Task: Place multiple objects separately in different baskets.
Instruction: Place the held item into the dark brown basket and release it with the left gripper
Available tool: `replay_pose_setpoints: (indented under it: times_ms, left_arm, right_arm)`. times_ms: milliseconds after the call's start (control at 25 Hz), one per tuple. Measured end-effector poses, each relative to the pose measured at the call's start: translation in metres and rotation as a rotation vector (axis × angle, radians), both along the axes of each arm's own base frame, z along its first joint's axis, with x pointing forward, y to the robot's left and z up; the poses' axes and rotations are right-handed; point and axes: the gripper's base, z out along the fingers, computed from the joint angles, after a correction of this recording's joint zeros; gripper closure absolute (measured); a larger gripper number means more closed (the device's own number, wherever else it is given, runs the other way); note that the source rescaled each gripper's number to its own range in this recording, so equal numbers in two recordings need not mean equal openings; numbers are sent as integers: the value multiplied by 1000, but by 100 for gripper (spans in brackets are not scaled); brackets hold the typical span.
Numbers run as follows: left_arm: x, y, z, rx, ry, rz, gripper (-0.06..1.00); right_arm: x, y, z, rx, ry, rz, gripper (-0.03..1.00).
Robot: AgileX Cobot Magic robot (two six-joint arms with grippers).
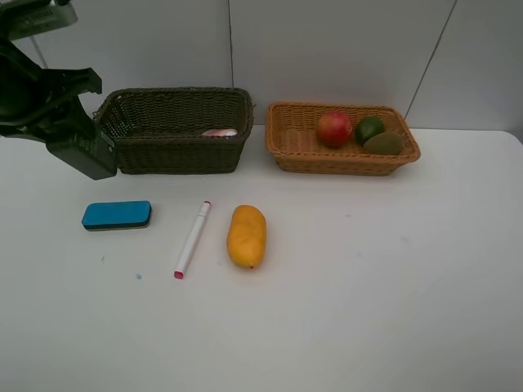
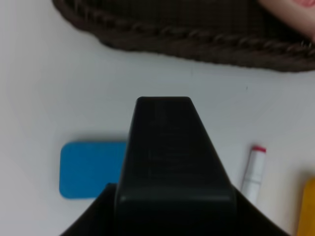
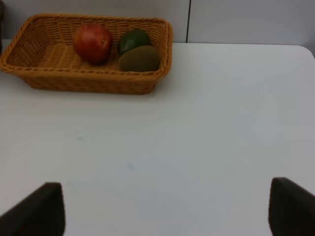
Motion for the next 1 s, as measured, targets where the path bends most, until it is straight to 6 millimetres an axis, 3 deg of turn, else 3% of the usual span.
replay_pose_setpoints:
  times_ms: [200, 480, 720, 1000]
  left_arm:
    - [21, -2, 11, 4, -165, -11, 59]
    - [63, -6, 7, 32, -289, -42, 59]
    - [100, -11, -13, 60, -302, -71, 59]
    - [124, -13, -49, 83, -299, -84, 59]
  right_arm:
    - [0, 0, 0, 0, 0, 0, -3]
    - [0, 0, 0, 0, 0, 0, -3]
    - [0, 0, 0, 0, 0, 0, -3]
    - [0, 0, 0, 0, 0, 0, -3]
